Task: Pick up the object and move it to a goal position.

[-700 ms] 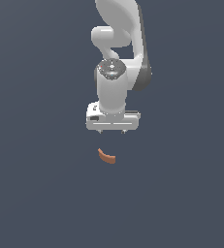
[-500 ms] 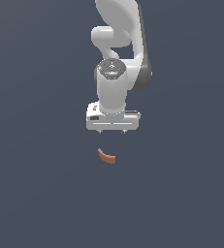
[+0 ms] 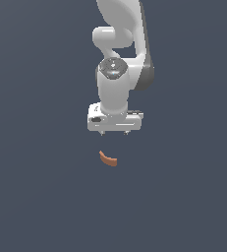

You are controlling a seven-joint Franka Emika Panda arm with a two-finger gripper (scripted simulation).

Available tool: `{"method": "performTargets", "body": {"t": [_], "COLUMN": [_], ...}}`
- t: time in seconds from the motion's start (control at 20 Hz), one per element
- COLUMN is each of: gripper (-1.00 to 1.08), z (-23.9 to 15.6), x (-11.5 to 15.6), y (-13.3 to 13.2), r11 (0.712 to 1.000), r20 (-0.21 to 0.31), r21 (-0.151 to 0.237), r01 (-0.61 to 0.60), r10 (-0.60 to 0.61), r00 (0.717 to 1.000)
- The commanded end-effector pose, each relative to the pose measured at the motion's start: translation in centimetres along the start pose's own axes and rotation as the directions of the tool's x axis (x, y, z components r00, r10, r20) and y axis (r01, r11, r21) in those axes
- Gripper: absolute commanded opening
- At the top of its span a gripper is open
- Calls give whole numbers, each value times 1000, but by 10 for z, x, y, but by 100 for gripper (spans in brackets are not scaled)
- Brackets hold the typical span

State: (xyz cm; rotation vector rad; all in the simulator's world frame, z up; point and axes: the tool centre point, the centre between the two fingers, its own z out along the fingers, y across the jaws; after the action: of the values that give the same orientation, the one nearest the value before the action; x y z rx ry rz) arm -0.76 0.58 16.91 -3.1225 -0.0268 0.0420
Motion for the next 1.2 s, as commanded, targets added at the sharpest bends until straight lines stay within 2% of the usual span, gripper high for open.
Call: {"method": "performTargets", "body": {"t": [0.0, 0.35, 0.7, 0.9, 1.15], "gripper": [100, 100, 100, 100, 100], "z": [0, 3, 10, 16, 24], "x": [0, 3, 10, 16, 24], "y": [0, 1, 5, 7, 11], "r11": [1000, 999, 987, 967, 923], "r20": [0, 0, 0, 0, 1], "r21": [0, -3, -9, -13, -18], "r01": [2, 51, 163, 255, 384], "r10": [-2, -51, -163, -255, -384], "r00": [1000, 999, 987, 967, 923]}}
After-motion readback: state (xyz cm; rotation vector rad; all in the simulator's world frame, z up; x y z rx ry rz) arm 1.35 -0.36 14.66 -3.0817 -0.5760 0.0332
